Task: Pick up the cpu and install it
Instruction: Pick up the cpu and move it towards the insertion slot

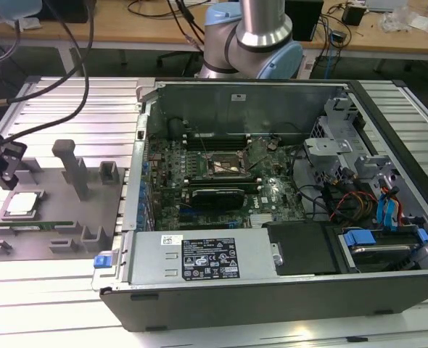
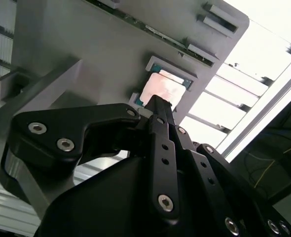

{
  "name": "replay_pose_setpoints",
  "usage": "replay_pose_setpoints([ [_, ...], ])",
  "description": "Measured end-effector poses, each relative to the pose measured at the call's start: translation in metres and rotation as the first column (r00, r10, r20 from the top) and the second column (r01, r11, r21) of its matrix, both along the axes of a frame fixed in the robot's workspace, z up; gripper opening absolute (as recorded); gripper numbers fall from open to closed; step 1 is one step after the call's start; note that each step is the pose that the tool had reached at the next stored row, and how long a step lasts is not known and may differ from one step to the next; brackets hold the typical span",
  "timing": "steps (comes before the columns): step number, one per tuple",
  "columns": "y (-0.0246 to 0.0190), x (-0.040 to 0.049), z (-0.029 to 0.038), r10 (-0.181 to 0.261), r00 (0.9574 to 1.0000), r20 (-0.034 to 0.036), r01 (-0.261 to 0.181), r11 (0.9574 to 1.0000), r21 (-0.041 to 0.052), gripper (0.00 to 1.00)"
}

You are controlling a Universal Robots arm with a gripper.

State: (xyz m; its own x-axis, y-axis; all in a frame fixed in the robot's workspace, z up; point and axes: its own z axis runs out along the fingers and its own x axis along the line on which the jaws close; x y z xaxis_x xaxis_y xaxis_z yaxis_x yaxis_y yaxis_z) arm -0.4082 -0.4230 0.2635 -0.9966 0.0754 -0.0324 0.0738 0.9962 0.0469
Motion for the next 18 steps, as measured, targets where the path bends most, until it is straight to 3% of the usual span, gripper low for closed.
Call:
replay_pose_setpoints([
  [6, -0.0001, -0.0047, -0.0081, 0.0, 1.0, 0.0001, 0.0, 1.0, 0.0, 0.11],
  [18, -0.0001, -0.0129, -0.0346, 0.0, 1.0, 0.0001, 0.0, 1.0, 0.0001, 0.11],
])
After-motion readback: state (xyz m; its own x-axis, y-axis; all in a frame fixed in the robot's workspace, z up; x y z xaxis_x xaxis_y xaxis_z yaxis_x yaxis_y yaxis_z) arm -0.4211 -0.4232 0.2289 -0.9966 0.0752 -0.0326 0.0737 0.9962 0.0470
